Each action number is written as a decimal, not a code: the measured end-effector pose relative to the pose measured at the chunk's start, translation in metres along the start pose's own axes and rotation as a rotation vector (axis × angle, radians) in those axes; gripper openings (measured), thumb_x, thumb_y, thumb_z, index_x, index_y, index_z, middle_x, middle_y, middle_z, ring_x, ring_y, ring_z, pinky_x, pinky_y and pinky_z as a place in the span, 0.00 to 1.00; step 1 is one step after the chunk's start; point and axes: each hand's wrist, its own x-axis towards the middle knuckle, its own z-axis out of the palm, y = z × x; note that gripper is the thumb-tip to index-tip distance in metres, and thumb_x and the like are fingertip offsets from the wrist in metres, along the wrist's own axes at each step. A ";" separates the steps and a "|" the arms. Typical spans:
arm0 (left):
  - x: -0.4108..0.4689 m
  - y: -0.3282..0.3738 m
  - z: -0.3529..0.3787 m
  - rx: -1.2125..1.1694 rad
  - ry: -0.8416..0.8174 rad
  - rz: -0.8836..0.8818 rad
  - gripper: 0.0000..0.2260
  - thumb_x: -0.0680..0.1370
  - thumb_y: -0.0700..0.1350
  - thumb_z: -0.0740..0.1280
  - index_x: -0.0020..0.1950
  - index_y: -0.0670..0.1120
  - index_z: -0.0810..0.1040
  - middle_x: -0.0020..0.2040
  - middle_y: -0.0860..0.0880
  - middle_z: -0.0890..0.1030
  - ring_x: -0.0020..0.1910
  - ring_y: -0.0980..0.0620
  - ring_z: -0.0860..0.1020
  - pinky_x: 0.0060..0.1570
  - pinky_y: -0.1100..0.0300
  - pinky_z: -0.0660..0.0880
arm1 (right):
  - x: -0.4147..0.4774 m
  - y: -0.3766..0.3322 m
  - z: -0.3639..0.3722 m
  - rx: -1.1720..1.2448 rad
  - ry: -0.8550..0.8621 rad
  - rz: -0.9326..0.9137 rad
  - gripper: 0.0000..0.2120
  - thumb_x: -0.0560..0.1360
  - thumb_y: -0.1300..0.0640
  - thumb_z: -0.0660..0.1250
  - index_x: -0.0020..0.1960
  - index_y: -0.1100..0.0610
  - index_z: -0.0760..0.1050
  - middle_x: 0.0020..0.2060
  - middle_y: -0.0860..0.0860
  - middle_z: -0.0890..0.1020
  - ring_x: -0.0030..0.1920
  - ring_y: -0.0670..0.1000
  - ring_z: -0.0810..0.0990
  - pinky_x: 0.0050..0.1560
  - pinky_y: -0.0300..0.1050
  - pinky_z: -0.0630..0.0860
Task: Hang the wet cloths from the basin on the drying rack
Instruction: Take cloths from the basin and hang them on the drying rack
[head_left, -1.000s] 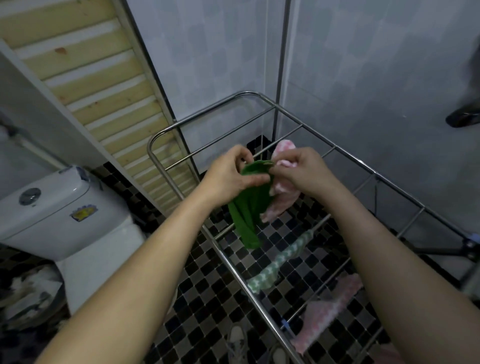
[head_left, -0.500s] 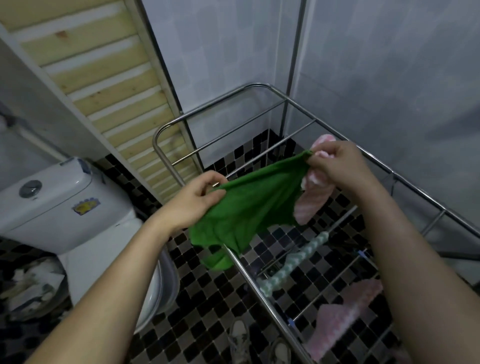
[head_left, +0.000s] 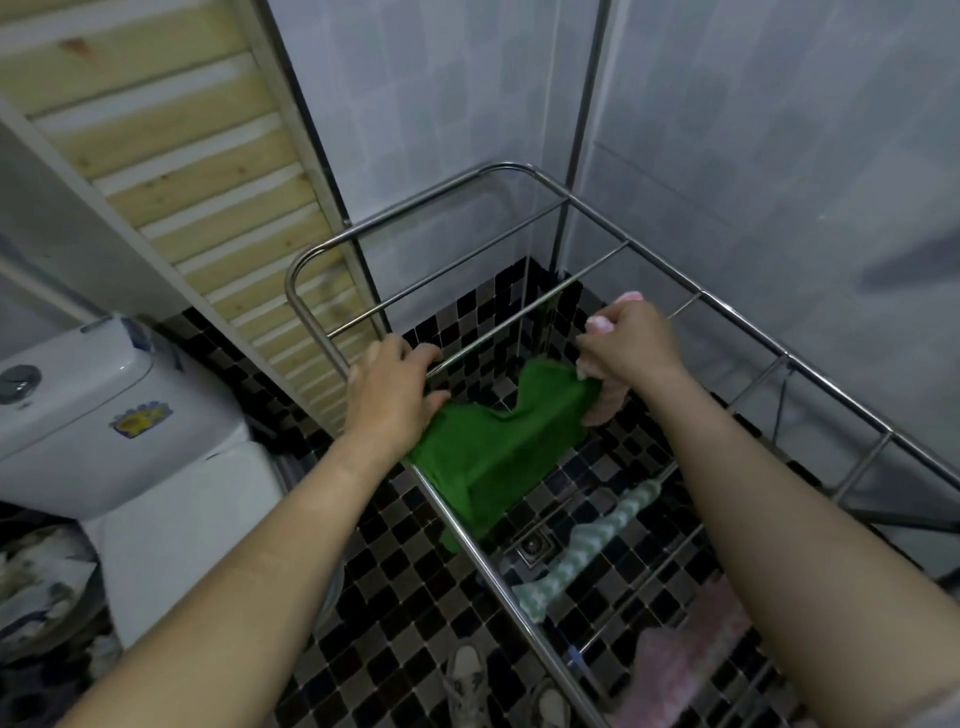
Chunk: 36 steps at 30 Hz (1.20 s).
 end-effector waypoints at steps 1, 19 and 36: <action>-0.007 0.002 -0.001 -0.036 -0.001 0.009 0.16 0.75 0.53 0.70 0.60 0.51 0.76 0.53 0.48 0.73 0.54 0.48 0.71 0.51 0.53 0.71 | -0.002 0.006 -0.004 0.021 0.007 -0.004 0.07 0.72 0.59 0.66 0.42 0.59 0.82 0.43 0.55 0.80 0.44 0.56 0.78 0.41 0.42 0.69; -0.078 0.022 -0.005 -0.290 -0.275 -0.100 0.11 0.75 0.47 0.72 0.56 0.48 0.83 0.43 0.55 0.79 0.43 0.58 0.75 0.45 0.68 0.68 | -0.026 0.040 -0.003 0.384 -0.287 0.130 0.08 0.74 0.54 0.72 0.37 0.54 0.78 0.39 0.52 0.81 0.41 0.51 0.79 0.43 0.43 0.74; -0.064 0.020 -0.002 -0.094 -0.284 -0.026 0.12 0.79 0.55 0.63 0.53 0.51 0.83 0.46 0.50 0.83 0.48 0.53 0.79 0.48 0.57 0.76 | -0.003 0.044 -0.008 0.155 -0.091 0.121 0.10 0.73 0.53 0.72 0.37 0.57 0.78 0.31 0.51 0.77 0.36 0.50 0.75 0.37 0.42 0.68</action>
